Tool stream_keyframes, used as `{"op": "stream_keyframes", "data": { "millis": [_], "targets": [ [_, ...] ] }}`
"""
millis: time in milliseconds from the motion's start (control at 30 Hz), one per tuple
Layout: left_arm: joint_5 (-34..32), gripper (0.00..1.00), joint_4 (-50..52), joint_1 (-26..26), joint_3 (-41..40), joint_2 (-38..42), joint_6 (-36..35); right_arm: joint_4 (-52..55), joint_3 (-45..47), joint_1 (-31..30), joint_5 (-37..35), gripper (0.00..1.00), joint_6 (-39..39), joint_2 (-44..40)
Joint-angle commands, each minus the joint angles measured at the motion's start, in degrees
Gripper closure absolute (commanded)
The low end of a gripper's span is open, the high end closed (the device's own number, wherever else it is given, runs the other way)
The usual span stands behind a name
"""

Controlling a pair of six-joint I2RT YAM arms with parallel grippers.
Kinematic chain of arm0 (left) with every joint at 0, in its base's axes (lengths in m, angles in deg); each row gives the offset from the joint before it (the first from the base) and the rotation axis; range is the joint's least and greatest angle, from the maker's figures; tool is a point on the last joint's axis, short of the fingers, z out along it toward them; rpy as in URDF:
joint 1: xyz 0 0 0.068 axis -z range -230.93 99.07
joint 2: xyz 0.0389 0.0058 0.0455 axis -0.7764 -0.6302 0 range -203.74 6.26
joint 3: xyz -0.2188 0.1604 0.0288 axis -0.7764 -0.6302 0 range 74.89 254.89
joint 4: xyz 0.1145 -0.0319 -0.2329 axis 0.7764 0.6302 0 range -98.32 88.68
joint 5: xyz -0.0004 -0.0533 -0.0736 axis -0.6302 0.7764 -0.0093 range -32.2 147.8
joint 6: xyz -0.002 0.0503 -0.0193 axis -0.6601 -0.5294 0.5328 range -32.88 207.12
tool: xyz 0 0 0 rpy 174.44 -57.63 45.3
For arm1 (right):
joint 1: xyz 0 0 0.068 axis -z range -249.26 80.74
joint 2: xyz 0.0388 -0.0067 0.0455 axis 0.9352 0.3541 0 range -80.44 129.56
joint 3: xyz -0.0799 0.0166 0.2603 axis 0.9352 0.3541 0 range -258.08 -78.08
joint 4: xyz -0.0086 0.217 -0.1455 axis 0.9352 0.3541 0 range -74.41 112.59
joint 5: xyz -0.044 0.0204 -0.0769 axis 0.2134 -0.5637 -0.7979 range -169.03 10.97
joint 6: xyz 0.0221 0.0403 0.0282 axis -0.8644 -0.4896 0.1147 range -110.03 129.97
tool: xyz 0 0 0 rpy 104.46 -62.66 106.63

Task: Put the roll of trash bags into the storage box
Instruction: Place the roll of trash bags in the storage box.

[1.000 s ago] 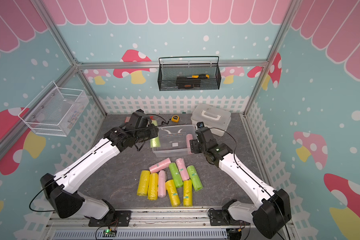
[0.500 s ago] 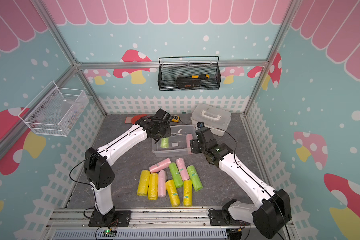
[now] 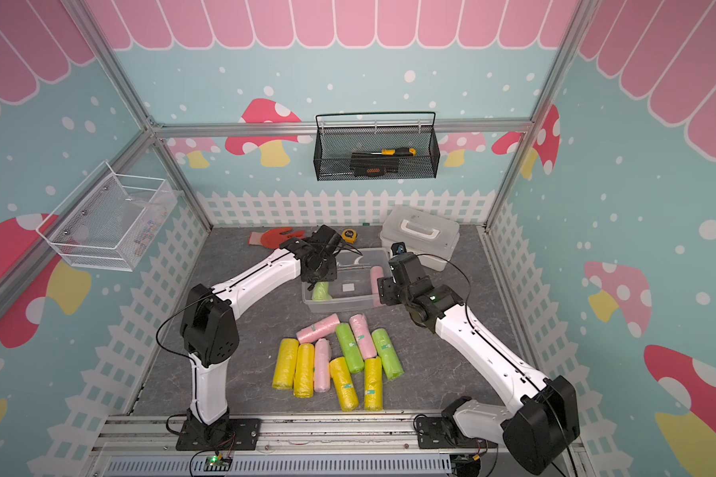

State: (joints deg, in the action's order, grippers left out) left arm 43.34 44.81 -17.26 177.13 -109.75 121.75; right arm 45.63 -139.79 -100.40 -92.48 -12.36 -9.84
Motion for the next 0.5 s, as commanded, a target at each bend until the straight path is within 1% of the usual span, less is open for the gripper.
{"op": "stream_keyframes", "data": {
  "millis": [0,133,267,467],
  "targets": [
    [-2.49,1.00,-1.16,-0.45,-0.59,2.76,-1.84,0.28,-0.84,-0.10,-0.34,0.20,0.08,-0.79],
    [-1.32,1.00,-1.09,-0.84,0.11,1.16,-2.02,0.55,-1.15,-0.12,0.15,0.21,0.03,-0.40],
    [-0.32,1.00,-1.43,-2.34,-0.49,-0.01,-1.15,0.37,-0.97,-0.15,-0.06,0.21,0.05,-0.41],
    [4.98,1.00,-1.63,-4.21,0.08,-4.38,-0.18,0.35,-1.07,-0.14,-0.43,0.20,0.09,-0.33]
  ]
}}
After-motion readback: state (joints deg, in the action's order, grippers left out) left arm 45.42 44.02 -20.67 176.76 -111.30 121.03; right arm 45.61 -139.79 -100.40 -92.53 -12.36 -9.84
